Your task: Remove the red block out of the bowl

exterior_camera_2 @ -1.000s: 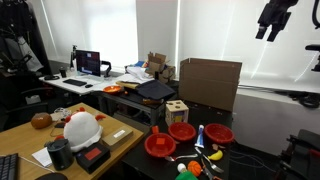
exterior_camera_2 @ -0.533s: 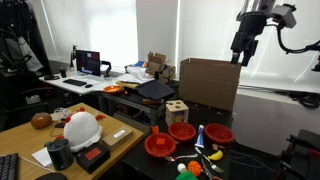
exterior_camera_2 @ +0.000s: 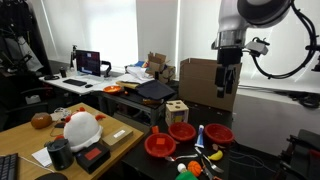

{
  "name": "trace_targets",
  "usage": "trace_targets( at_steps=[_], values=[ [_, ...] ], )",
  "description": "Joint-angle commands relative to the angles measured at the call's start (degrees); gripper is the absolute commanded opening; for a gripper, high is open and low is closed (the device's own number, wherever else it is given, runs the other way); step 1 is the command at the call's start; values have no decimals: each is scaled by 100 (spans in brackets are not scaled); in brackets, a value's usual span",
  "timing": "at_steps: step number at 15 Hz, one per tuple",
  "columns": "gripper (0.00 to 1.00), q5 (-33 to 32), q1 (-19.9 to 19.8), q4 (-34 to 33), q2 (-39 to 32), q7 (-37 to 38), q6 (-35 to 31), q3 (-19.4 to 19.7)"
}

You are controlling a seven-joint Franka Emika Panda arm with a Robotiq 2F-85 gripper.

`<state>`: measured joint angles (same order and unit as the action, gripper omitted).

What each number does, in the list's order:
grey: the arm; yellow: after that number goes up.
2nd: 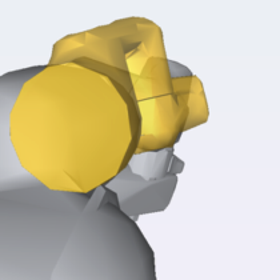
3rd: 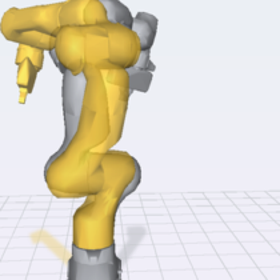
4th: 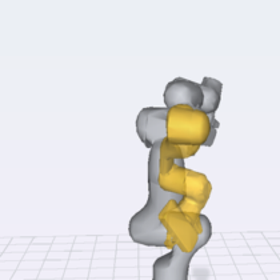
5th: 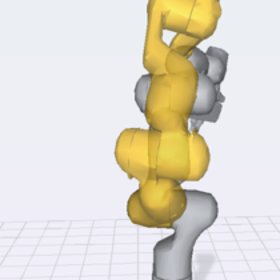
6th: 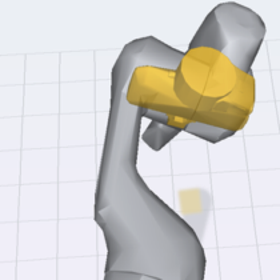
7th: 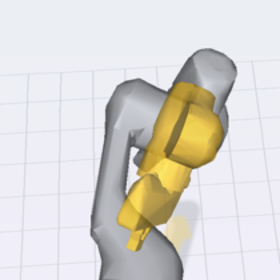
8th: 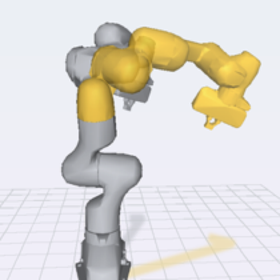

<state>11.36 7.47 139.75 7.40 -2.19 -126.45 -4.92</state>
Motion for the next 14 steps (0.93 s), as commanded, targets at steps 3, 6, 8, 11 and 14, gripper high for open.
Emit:
trace_targets(
  at_steps=[3, 6, 8, 11, 14],
  values=[
    [100, -501, 67, -467, -974, 202, -385, -263],
    [100, -700, 69, -732, -1520, 249, -574, -269],
    [100, -776, 115, -996, -1943, 311, -725, -291],
    [100, -822, 202, -1420, -2530, 338, -948, -354],
    [100, -854, 334, -1852, -3064, 342, -1092, -386]
  ],
)
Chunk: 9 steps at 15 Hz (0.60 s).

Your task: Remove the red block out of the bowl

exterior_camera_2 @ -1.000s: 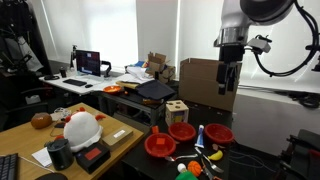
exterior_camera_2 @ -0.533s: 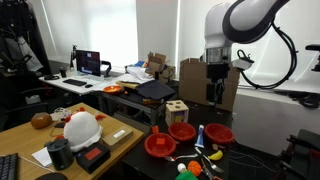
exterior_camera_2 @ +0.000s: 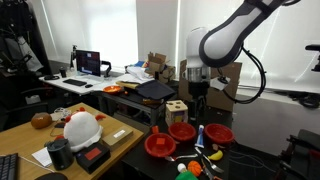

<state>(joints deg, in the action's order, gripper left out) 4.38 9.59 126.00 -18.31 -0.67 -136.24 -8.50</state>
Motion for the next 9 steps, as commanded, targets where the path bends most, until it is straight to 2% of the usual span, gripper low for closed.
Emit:
trace_targets(
  at_steps=[1, 5, 9],
  values=[
    [100, -241, 181, -626, -673, 187, -159, -3],
    [100, -860, 326, -1351, -1393, 300, -281, 282],
    [100, -1099, 171, -2434, -2162, 219, -144, 572]
  ],
)
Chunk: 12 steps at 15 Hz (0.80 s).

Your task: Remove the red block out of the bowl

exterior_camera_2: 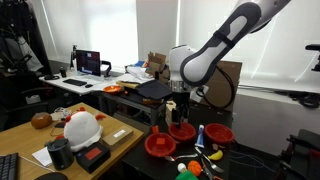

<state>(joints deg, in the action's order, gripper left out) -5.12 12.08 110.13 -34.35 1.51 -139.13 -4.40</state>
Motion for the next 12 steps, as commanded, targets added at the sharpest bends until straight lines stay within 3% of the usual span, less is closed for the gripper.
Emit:
trace_targets(
  at_steps=[1, 5, 12],
  values=[
    [100, -160, -125, -1108, -739, -43, 177, 203],
    [100, -153, -249, -2011, -1423, -420, 277, 131],
    [100, -361, -291, -2596, -2113, -1554, 389, -78]
  ],
)
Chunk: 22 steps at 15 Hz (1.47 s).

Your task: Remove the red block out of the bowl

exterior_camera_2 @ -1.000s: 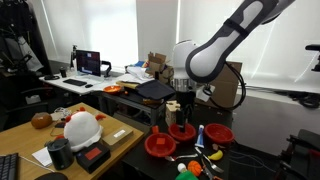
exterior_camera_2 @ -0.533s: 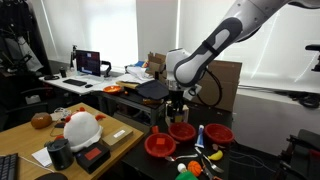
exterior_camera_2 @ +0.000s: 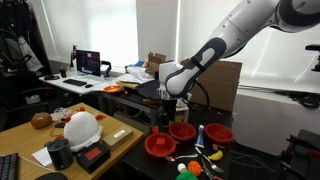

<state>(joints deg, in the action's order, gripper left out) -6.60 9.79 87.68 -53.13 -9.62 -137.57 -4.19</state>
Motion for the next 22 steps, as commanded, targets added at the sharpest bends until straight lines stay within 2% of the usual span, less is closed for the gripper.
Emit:
trace_targets(
  at_steps=[1, 10, 16, 22],
  values=[
    [100, -204, -116, -423, -299, -626, 300, -155],
    [100, -507, -61, -639, -659, -1299, 230, -242],
    [100, -600, -5, -825, -968, -1305, 158, -289],
    [100, -555, 31, -1411, -1380, -1335, 212, -418]
  ],
)
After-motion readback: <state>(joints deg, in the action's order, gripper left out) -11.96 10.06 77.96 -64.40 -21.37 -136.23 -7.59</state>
